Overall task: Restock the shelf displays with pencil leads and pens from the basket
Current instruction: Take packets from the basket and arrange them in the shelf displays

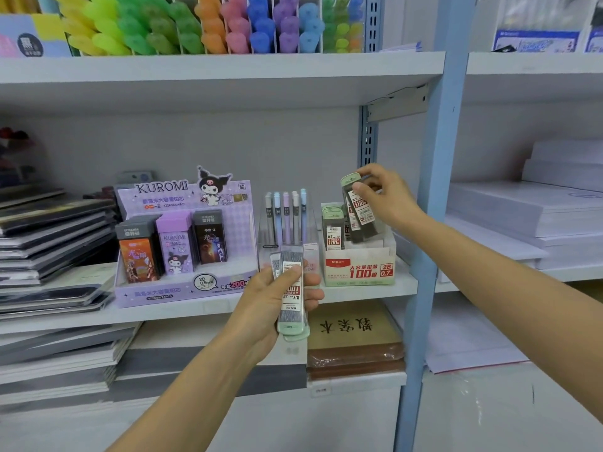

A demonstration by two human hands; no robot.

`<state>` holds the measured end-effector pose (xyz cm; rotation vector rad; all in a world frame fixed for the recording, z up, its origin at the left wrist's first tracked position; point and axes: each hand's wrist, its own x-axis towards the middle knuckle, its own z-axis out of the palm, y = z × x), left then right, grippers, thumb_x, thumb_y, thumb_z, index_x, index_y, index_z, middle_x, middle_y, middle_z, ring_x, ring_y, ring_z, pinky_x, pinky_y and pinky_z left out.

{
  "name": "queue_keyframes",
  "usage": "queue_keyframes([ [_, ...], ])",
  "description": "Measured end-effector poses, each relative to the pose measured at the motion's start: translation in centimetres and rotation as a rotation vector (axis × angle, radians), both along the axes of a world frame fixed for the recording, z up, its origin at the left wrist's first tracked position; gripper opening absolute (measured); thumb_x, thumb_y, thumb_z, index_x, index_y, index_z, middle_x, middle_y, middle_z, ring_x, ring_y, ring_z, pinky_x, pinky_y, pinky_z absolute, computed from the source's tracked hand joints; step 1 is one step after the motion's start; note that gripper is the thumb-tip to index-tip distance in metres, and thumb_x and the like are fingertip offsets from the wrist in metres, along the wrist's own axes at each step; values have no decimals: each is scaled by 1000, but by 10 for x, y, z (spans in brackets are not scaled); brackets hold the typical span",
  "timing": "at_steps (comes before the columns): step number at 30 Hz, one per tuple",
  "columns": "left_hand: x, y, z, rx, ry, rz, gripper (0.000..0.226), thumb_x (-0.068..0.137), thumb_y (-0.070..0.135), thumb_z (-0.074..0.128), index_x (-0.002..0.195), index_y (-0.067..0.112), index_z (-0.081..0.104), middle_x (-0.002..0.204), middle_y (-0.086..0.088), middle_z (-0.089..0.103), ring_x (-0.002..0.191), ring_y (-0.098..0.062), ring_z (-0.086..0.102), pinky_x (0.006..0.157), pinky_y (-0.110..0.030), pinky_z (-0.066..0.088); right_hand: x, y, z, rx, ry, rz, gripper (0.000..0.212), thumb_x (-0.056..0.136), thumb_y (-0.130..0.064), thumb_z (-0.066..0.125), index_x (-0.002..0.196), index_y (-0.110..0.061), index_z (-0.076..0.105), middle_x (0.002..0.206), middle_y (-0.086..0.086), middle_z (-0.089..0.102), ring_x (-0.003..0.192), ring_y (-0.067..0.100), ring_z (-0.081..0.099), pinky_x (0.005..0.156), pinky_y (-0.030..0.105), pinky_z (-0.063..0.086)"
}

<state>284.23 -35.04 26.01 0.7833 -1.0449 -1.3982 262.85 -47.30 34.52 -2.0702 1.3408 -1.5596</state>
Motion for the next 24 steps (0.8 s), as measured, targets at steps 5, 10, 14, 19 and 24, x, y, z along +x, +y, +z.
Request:
queue_keyframes([
  [5, 2, -1, 0, -2, -9, 4, 16, 96, 14, 54, 107, 6, 63, 86, -14, 74, 67, -21, 72, 56, -26, 57, 1, -4, 4, -2, -46, -9, 15, 97, -20, 55, 112, -20, 57, 103, 6, 68, 84, 7, 61, 59, 15, 45],
  [10, 2, 0, 0, -1, -1, -8, 16, 96, 13, 54, 106, 5, 63, 86, -14, 74, 67, -21, 72, 56, -26, 57, -1, -6, 0, 16, 0, -33, 20, 96, -18, 56, 117, -16, 59, 104, 8, 68, 91, 16, 62, 65, 21, 48],
  [14, 1, 0, -1, 0, -4, -12, 16, 96, 13, 54, 106, 5, 63, 86, -14, 74, 67, -22, 72, 57, -26, 57, -7, -6, 5, 12, 61, -89, 24, 94, -16, 59, 118, -13, 62, 105, 6, 67, 92, 17, 60, 75, 25, 48],
  [19, 0, 2, 2, -2, -10, -13, 15, 96, 12, 54, 104, 5, 63, 85, -14, 74, 66, -21, 71, 56, -26, 57, -6, -2, 6, 65, 119, -52, 21, 95, -14, 58, 116, -13, 62, 104, 5, 65, 91, 17, 60, 74, 26, 49],
  [24, 2, 5, 4, -9, -20, -17, 15, 97, 12, 53, 102, 6, 65, 84, -13, 75, 64, -20, 71, 56, -26, 57, -6, 0, 17, 22, -77, -6, 21, 95, -13, 58, 115, -10, 62, 103, 6, 65, 87, 17, 62, 69, 23, 53],
])
